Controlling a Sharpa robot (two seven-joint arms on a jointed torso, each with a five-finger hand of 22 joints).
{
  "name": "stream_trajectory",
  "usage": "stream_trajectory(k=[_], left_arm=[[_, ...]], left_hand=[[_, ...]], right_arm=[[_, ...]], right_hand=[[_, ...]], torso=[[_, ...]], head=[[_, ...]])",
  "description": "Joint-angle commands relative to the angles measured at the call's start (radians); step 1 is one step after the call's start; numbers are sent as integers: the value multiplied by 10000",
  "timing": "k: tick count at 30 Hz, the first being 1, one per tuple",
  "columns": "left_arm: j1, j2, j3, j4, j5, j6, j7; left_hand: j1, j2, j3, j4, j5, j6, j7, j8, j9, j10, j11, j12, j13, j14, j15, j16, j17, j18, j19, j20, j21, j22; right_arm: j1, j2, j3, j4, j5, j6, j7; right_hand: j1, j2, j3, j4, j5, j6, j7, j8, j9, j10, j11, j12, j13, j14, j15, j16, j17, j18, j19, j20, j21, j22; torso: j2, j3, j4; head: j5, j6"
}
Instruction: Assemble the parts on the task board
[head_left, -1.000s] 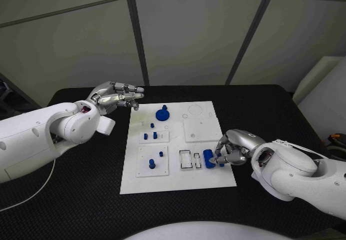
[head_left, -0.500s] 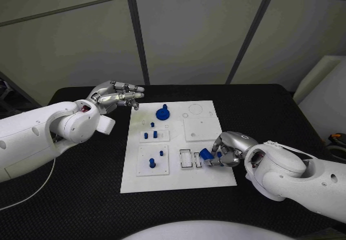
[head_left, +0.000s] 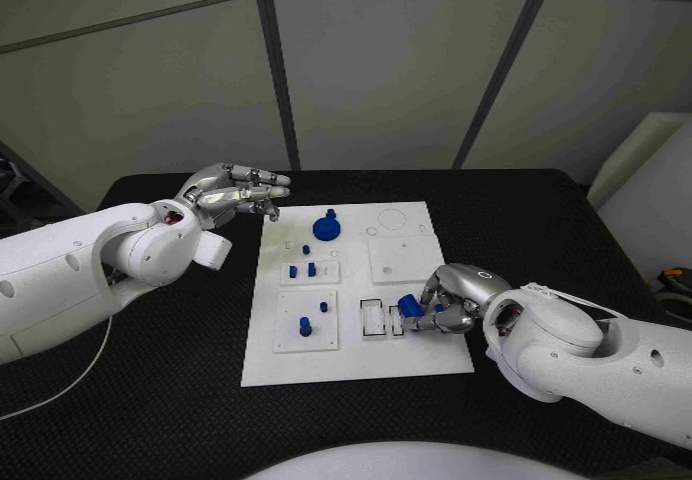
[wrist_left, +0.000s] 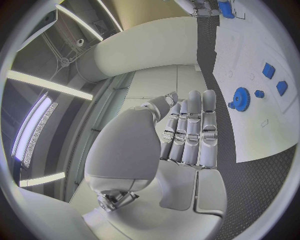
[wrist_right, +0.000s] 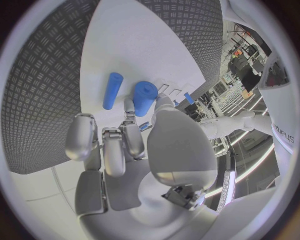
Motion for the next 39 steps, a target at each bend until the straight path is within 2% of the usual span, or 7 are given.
stream_trajectory(k=[1, 12, 19, 23, 26, 36, 39], left_arm=[[14, 1, 6, 28, 40, 162, -15], [15, -27, 6, 40, 40, 216, -86], [15, -35, 5, 53, 40, 257, -130], [15, -50, 5, 60, 40, 260, -143], [15, -60, 5, 64, 40, 262, -143], [15, -74, 5, 68, 39, 265, -137], [15, -77, 5, 70, 39, 265, -138]], left_hand=[[-101, 14, -56, -24, 23, -54, 10, 20, -5, -49, 5, 52, -5, -11, 29, -39, -17, -62, -50, -2, -32, 3], [-121, 16, -59, -19, 23, -72, 19, 19, -7, -70, 13, 52, -7, -13, 37, -37, -19, -64, -53, 4, -38, -1], [-121, 16, -59, -19, 23, -72, 19, 19, -7, -70, 13, 52, -7, -13, 37, -37, -19, -64, -53, 4, -38, -1], [-121, 16, -59, -19, 23, -72, 19, 19, -7, -70, 13, 52, -7, -13, 37, -37, -19, -64, -53, 4, -38, -1], [-145, 11, -65, -15, 23, -89, 25, 21, -7, -92, 20, 53, -7, -18, 45, -36, -22, -65, -57, 11, -48, -8], [-143, 7, -63, -22, 24, -96, 26, 21, -7, -101, 21, 54, -8, -24, 46, -38, -24, -65, -61, 13, -52, -11], [-143, 7, -63, -22, 24, -96, 26, 21, -7, -101, 21, 54, -8, -24, 46, -38, -24, -65, -61, 13, -52, -11]], right_arm=[[-20, 44, -26, -84, -116, 332, -313], [-21, 118, -26, -169, 276, 294, -759], [-22, 131, -26, -158, 665, 152, -902], [-21, 8, -26, -62, 939, -399, -702], [-20, -71, -25, 33, 1057, -858, -565], [-17, -249, -21, 315, 1343, -2132, -474], [-16, -290, -20, 407, 1421, -2396, -440]], right_hand=[[19, 105, -109, -4, 38, -100, 27, 41, -3, -85, 8, -81, -23, 951, -38, 21, 2137, -126, -16, 4, -28, -24], [610, 385, -134, -111, 1307, -167, 28, 218, 79, -78, 2, -98, 97, 961, -41, 42, 2189, -135, 5, 8, -6, 35], [634, 451, -160, -80, 1519, -104, 4, 282, 105, -49, -18, -79, 142, 966, -51, 52, 2213, -141, 25, 3, 17, 72], [545, 602, -210, -12, 2102, 87, -90, 413, 159, 83, -99, 47, 308, 983, -111, 87, 2290, -151, 68, -40, 64, 144], [483, 672, -238, -8, 2317, 210, -158, 485, 195, 152, -155, 105, 390, 999, -156, 119, 2363, -166, 114, -76, 116, 222], [420, 750, -281, -4, 2604, 407, -272, 594, 262, 258, -254, 183, 509, 1028, -239, 180, 2500, -196, 200, -151, 214, 369], [399, 772, -287, 1, 2664, 435, -288, 610, 274, 271, -270, 186, 521, 1033, -253, 189, 2520, -202, 217, -165, 233, 398]], torso=[[1, 3, 10], [0, 5, -19], [-13, 7, -9], [-11, 5, 4], [-9, 3, -13], [-4, 7, 9], [-1, 3, -10]], head=[[-19, 2], [-25, 6], [-52, -3], [-36, 8], [-15, 23], [-23, 59], [17, 81]])
